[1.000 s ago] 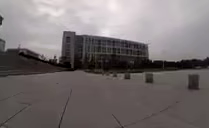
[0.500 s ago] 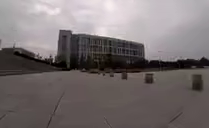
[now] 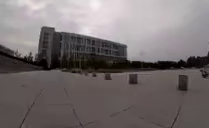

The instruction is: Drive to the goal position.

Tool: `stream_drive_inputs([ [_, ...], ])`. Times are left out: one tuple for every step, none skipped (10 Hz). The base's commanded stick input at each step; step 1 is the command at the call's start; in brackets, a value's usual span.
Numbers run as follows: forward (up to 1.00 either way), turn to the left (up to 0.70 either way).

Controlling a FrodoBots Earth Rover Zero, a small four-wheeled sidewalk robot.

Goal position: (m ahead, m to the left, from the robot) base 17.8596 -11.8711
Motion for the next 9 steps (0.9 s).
stream_drive_inputs([
  [0.7, -0.34],
  [0.7, -0.31],
  [0.7, -0.12],
  [0.7, 0.0],
  [0.7, 0.01],
  [0.7, 0.01],
  [0.7, -0.04],
  [0.7, -0.28],
  [0.7, -0.34],
])
